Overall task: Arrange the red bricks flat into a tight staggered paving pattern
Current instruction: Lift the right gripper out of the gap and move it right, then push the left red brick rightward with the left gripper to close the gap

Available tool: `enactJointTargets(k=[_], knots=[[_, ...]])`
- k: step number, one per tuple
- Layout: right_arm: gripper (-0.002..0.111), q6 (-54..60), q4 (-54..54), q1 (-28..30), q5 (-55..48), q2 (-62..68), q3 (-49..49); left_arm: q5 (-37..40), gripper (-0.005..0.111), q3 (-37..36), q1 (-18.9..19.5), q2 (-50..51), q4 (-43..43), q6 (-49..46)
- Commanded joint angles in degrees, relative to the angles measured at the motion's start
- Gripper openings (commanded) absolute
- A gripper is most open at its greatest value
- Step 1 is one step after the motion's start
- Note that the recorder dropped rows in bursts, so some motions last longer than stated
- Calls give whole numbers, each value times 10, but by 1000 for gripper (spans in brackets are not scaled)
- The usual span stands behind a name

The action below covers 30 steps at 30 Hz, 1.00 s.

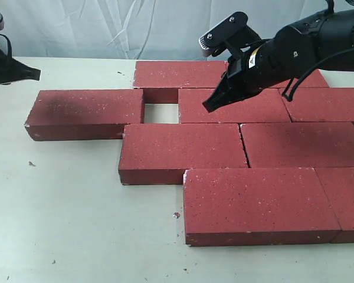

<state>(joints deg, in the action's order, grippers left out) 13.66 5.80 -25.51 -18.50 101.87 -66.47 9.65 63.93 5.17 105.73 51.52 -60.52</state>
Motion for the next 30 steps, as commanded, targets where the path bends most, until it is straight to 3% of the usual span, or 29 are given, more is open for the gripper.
enactJointTargets(k=[1,6,11,14,16,19,23,30], knots=[[-1,4,2,4,6,-4,4,-8,0,2,2,-6,-70,77],[-1,4,2,4,-6,-4,5,2,0,10,36,-2,-191,164],[-1,4,2,4,-6,-4,5,95,0,48,56,16,-449,344],[-1,4,2,4,-2,-4,5,198,0,84,49,29,-611,466],[-1,4,2,4,0,-4,5,244,0,107,40,37,-661,521],[-1,4,2,4,1,-4,5,232,0,117,38,38,-607,544],[-1,4,2,4,2,-4,5,223,0,118,38,56,-507,486],[-1,4,2,4,9,-4,5,242,0,145,19,111,-484,479]])
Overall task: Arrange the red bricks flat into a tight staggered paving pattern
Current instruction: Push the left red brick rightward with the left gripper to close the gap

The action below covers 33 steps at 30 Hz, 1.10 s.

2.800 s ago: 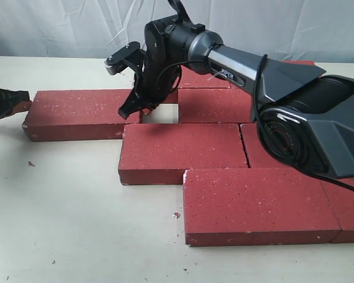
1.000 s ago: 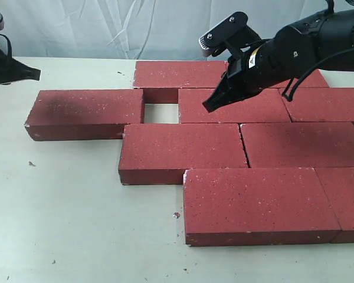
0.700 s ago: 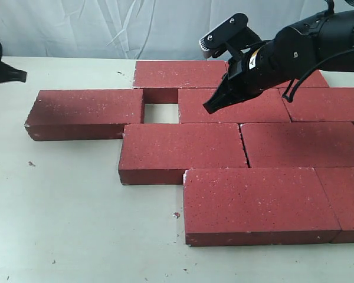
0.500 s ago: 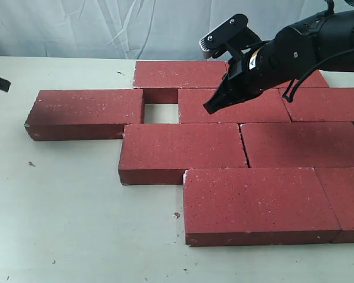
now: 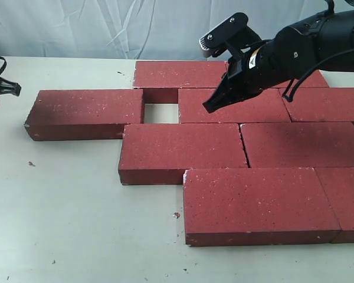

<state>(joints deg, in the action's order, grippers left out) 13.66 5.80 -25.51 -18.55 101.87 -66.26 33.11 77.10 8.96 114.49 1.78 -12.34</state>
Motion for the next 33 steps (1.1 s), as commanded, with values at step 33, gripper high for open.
enactJointTargets(k=[33], knots=[[-1,4,2,4,11,-4,3,-11,0,40,-130,51,56,-3]])
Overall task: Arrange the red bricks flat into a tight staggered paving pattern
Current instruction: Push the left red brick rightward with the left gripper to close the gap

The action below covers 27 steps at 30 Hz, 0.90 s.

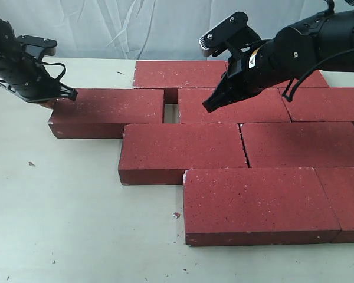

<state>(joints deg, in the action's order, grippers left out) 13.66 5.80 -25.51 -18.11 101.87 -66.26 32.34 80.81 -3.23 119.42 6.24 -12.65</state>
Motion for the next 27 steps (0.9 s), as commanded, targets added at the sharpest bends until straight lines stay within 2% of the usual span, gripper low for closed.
enactJointTargets(k=[1,9,27], knots=[[-1,4,2,4,7,-4,3,-3,0,3,-11,2,12,0],[-1,4,2,4,9,-4,3,-25,0,3,-44,2,13,0],[-1,4,2,4,9,-4,3,-18,0,3,-55,2,14,0]])
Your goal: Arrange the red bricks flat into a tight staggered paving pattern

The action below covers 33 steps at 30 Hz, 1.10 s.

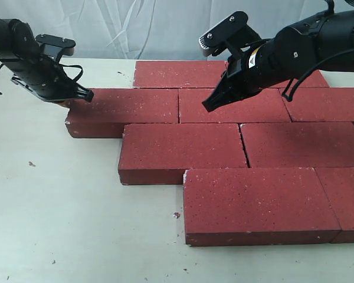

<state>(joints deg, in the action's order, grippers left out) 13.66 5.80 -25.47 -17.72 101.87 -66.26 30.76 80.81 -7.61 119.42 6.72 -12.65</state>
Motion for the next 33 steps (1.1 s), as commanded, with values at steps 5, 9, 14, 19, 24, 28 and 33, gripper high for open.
enactJointTargets(k=[5,9,14,19,24,28,33], knots=[[-1,4,2,3,5,-4,3,1,0,3,-11,2,-2,0],[-1,4,2,3,6,-4,3,-4,0,3,-10,2,-3,0],[-1,4,2,3,6,-4,3,-11,0,3,-2,2,-16,0],[-1,4,2,3,7,-4,3,-11,0,3,14,2,-20,1],[-1,4,2,3,7,-4,3,-11,0,3,24,2,-25,1],[-1,4,-18,3,9,-4,3,10,0,4,24,-5,-44,1],[-1,4,-24,1,19,-5,3,89,0,15,24,-42,-75,1]])
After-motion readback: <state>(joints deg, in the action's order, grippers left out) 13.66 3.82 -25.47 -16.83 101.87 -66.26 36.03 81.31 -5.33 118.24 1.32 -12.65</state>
